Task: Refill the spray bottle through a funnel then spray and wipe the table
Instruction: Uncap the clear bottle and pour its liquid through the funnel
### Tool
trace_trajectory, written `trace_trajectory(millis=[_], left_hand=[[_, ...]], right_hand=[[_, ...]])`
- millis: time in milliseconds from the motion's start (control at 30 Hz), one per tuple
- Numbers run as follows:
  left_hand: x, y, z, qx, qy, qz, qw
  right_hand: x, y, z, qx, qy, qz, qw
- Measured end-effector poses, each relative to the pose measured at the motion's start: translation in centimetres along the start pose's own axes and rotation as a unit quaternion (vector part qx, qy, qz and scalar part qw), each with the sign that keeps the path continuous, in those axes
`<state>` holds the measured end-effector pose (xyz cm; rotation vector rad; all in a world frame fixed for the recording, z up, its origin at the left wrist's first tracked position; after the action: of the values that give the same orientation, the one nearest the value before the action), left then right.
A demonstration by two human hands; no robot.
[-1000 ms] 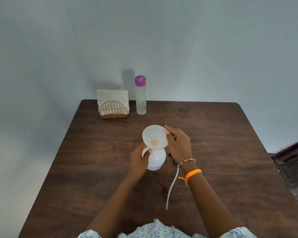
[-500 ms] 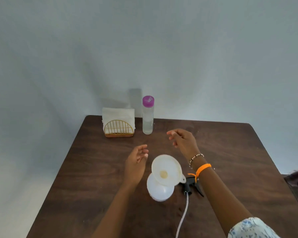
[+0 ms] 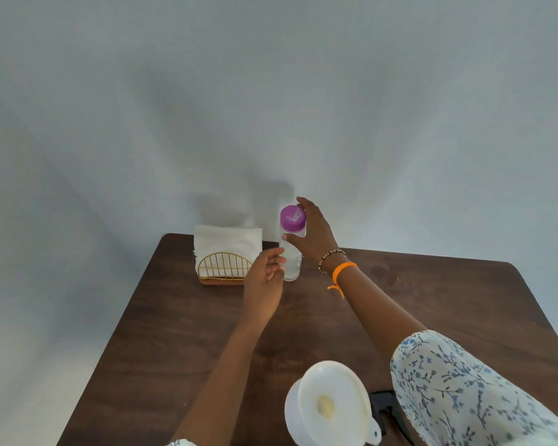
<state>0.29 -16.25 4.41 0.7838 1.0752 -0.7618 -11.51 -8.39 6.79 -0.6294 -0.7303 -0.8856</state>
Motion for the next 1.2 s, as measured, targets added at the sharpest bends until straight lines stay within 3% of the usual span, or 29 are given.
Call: trace_trajectory(millis=[333,733,900,1067,1200], left_hand=[[-0.9,0.5,0.0,-0.009,0.007,-0.001,1.000],[-10.5,6.7,1.9,-0.072,0.041,-0.136,0.987],[-12.8,9.8,2.8,-0.109,0.011,-0.209,0.972],[-14.6,12.9,3.5,-0.167,-0.054,-0.255,0.951],[-15.4,14.3,3.3,-0.149,-0.025,-0.232,0.961]], right_hand=[[2.2,2.0,2.4,-0.086,-0.018,0.046,0.995],[18.1,7.2,11.9,-0.178,-0.100,0.159,0.966],[22.0,8.7,13.5,-0.180,-0.114,0.122,0.969],[24.6,9.9,15.6,-0.261,-0.071,0.048,0.961],[26.2,11.1,15.6,-0.269,-0.048,0.038,0.961]])
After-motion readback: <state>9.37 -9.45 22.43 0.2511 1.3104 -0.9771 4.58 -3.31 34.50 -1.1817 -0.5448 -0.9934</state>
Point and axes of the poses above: each hand's wrist, its own y-axis away from the middle knuckle, its own z-axis out of the back of the hand, x = y × z, the point moved 4 cm from there along -y, towards the middle knuckle, and after that the axes turned 7 degrees about z, right-handed, at the moved point
